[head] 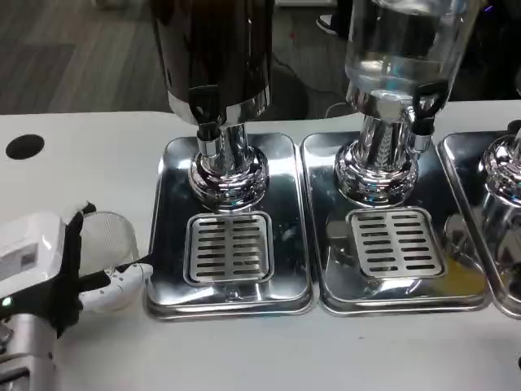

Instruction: Grasp the cup under the faucet to collect the drink, then remove the cup.

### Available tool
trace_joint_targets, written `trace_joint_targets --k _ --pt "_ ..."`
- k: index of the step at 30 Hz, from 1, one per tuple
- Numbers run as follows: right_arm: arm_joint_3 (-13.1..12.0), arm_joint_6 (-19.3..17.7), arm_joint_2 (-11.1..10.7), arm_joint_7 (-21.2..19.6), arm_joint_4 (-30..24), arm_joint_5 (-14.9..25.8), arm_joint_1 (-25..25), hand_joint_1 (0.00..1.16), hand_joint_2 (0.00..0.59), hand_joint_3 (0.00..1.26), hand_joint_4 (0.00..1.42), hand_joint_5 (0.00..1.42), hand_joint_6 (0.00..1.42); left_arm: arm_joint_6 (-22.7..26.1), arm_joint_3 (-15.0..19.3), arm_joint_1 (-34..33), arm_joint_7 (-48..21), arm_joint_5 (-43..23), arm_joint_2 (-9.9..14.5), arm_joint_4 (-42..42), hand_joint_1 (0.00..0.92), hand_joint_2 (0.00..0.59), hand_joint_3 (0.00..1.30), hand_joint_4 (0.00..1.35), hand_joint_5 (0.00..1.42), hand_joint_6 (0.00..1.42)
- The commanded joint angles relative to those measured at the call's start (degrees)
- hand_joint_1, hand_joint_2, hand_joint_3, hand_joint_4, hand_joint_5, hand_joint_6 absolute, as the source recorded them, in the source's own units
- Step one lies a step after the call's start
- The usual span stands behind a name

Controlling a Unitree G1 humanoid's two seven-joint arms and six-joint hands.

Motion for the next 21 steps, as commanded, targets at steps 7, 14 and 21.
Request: trace_joint_targets --k 7,14,21 --pt "-0.3 -2.0 0.0 0.8 1.4 2.5 -0.8 0.45 0.379 0.19 0.05 0.02 0.00 0.7 -1.9 -1.2 1.1 0.2 1.7 2.0 0.316 0.080 0.27 0.31 0.54 0.64" --pt "-0.2 -2.5 0.2 1.1 1.9 3.4 -1.2 0.45 0.379 0.18 0.05 0.03 0.00 0.9 -2.8 -1.7 1.7 0.2 2.2 2.8 0.362 0.092 0.31 0.37 0.58 0.67" --pt "0.0 -2.3 0.3 1.6 2.1 3.6 -1.8 0.45 0.379 0.18 0.05 0.03 0.00 0.9 -3.1 -1.6 2.5 0.0 2.2 3.2 0.370 0.097 0.36 0.43 0.64 0.70"
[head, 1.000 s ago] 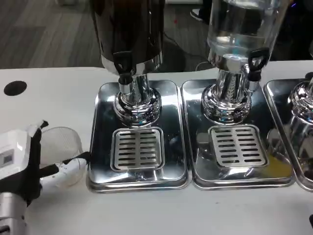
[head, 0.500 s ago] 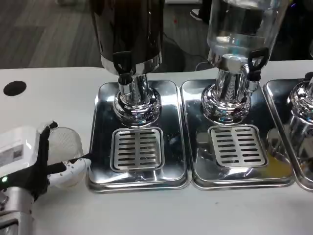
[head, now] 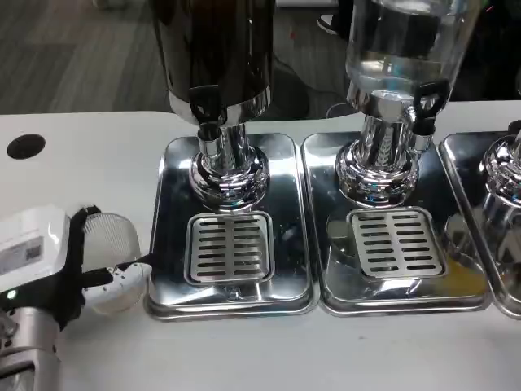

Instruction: Grasp the cup under the faucet to collect the drink, then remove the cup.

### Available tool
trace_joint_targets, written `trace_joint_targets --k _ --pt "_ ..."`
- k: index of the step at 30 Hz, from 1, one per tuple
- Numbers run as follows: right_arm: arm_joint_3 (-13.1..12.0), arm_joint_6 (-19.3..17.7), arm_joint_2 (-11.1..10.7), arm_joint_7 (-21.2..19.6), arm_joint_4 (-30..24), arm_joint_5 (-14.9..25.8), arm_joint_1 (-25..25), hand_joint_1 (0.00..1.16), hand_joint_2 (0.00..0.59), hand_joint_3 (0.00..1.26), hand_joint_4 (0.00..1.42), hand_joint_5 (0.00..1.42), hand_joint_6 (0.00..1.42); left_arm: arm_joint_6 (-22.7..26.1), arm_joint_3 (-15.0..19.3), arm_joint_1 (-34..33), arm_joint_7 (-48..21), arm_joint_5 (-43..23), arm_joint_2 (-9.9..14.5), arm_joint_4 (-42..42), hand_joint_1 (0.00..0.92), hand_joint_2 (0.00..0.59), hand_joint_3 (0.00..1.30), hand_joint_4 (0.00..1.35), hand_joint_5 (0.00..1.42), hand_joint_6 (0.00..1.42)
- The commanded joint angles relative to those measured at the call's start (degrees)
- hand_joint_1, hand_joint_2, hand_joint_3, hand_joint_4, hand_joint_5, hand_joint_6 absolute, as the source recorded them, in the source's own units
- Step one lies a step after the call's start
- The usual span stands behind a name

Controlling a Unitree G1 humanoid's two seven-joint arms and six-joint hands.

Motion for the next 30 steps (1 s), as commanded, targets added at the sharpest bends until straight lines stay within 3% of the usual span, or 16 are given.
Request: trace_joint_targets --k 1,18,30 --pt "0.0 -0.7 0.1 0.6 0.1 0.6 -0.3 0.45 0.379 0.18 0.05 0.03 0.01 0.2 -1.0 0.0 0.5 -0.2 0.5 1.1 0.372 0.097 0.37 0.45 0.64 0.71" --pt "0.9 -0.7 0.4 1.3 0.8 -0.5 -0.8 0.47 0.371 0.17 0.05 0.03 0.01 -2.6 0.3 2.1 10.1 -2.9 -0.3 0.3 0.433 0.122 0.52 0.59 0.80 0.84" --pt "1.4 -1.0 0.6 1.7 0.8 -0.3 -0.5 0.47 0.371 0.17 0.05 0.03 0.01 -3.5 2.6 3.3 9.7 -4.0 0.0 -9.2 0.435 0.122 0.53 0.59 0.81 0.85"
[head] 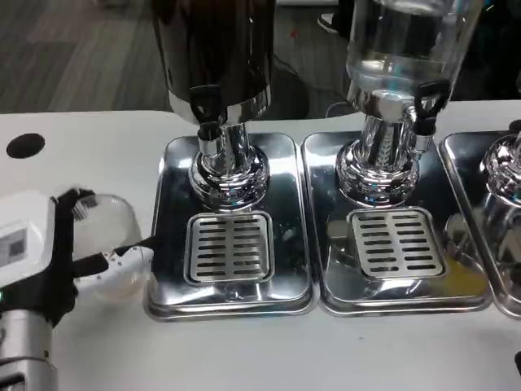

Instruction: Grasp the cup under the faucet to collect the drink, then remove the cup.

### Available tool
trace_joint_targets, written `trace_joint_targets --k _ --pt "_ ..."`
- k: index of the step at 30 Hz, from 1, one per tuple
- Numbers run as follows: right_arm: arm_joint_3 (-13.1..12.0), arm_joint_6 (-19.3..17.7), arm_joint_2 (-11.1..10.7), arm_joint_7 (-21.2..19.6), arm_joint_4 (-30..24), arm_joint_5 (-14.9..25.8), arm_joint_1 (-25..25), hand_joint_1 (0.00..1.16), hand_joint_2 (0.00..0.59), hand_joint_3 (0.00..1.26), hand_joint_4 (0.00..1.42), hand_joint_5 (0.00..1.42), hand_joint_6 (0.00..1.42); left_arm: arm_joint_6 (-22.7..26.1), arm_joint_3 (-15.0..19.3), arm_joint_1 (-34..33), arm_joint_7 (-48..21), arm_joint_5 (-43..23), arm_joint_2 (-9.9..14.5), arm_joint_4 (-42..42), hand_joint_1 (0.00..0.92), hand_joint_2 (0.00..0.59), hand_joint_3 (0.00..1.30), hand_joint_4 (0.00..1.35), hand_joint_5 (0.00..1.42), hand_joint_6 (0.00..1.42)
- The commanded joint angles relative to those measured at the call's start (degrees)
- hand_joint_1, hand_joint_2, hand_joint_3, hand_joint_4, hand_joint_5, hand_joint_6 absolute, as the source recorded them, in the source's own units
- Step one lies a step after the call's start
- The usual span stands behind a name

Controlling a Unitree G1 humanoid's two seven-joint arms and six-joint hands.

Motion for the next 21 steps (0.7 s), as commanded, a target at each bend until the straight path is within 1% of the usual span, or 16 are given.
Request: trace_joint_targets --k 1,5,12,17,21 --pt "0.4 -1.0 0.2 0.4 0.3 0.0 0.1 0.47 0.371 0.17 0.05 0.03 0.01 -0.7 1.3 -0.3 0.7 0.0 0.1 -4.4 0.435 0.122 0.53 0.59 0.81 0.85" --pt "0.3 -1.7 -0.1 0.6 1.1 0.7 0.4 0.47 0.371 0.17 0.05 0.03 0.01 -0.4 1.1 -1.5 0.1 -0.1 -0.4 -4.9 0.442 0.119 0.53 0.59 0.81 0.86" --pt "-0.3 -3.6 -0.7 1.4 2.5 2.4 1.2 0.47 0.371 0.17 0.05 0.03 0.01 1.6 -3.7 -8.4 -0.4 1.0 -3.8 2.3 0.437 0.123 0.53 0.57 0.81 0.87" --pt "-1.0 -4.9 -1.2 2.1 4.1 4.1 1.8 0.47 0.371 0.17 0.05 0.03 0.01 2.5 -6.5 -11.4 0.5 1.2 -5.7 6.3 0.436 0.123 0.53 0.57 0.81 0.87" --pt "-1.6 -5.9 -1.4 2.8 5.2 5.1 1.9 0.47 0.371 0.17 0.05 0.03 0.01 3.0 -9.5 -13.3 1.3 1.9 -7.4 8.4 0.435 0.123 0.53 0.57 0.81 0.87"
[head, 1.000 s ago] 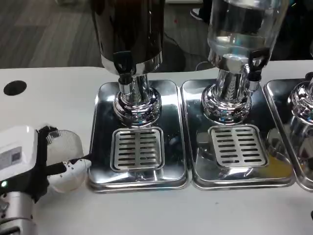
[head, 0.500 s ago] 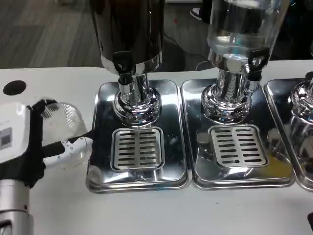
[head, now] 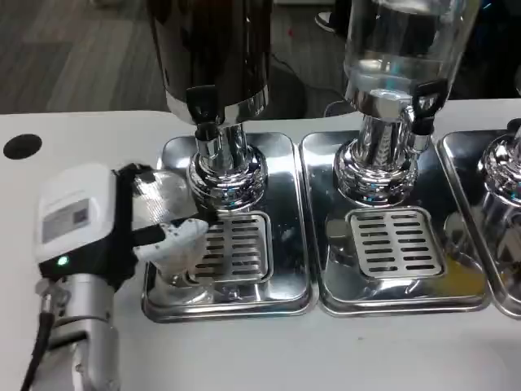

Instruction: Grasp the cup under the faucet to collect the drink, then remove the cup.

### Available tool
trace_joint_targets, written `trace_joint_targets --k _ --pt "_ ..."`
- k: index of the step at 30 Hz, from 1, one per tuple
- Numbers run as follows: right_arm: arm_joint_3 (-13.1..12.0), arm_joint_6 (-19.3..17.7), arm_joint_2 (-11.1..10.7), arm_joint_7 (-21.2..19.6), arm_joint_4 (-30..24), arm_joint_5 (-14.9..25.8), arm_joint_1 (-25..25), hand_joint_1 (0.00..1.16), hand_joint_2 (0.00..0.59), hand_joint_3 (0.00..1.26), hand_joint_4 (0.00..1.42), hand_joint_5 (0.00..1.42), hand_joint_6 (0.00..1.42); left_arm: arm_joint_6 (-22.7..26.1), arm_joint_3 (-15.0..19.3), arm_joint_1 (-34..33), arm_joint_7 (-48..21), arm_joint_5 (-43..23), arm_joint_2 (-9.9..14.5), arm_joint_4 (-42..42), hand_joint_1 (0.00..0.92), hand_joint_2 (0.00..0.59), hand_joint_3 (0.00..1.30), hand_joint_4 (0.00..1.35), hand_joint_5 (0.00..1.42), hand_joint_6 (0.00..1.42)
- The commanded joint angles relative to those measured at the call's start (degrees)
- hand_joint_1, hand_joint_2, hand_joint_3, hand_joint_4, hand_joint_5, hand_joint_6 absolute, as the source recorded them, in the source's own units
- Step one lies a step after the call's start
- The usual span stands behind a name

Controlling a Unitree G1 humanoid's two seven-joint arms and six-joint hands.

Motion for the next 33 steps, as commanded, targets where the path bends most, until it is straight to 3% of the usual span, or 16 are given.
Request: trace_joint_targets --k 1,10,24,33 --pt "-0.9 -1.8 -0.8 1.0 1.0 1.7 0.4 0.47 0.371 0.17 0.05 0.03 0.01 0.4 -2.8 -2.9 1.8 2.0 -1.7 1.4 0.435 0.123 0.53 0.57 0.81 0.87" --pt "-1.2 -3.1 -1.2 2.4 3.5 3.1 -0.1 0.47 0.371 0.17 0.05 0.04 0.01 0.8 -5.7 -4.5 2.8 2.7 -4.1 3.6 0.435 0.123 0.53 0.57 0.80 0.87" --pt "-0.9 -3.7 -1.4 3.7 4.8 3.9 -0.3 0.47 0.371 0.17 0.05 0.04 0.01 1.6 -4.3 -6.0 4.1 1.4 -3.8 6.3 0.417 0.129 0.52 0.56 0.80 0.87" --pt "-0.9 -4.1 -1.4 4.2 4.7 3.9 0.2 0.47 0.371 0.17 0.05 0.04 0.01 1.6 -4.4 -10.5 4.8 -0.6 -4.5 11.9 0.393 0.129 0.52 0.56 0.80 0.88"
